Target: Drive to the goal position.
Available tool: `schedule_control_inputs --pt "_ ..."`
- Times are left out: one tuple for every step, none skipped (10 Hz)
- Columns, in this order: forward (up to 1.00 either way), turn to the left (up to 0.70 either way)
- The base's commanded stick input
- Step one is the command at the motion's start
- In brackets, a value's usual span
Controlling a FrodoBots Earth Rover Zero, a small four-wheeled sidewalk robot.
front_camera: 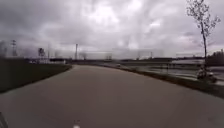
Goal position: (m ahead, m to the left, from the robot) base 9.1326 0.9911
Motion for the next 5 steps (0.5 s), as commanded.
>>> schedule_control_inputs --pt "1.00 0.00" --pt "1.00 0.00" --pt "1.00 0.00" --pt "1.00 0.00" --pt "1.00 0.00"
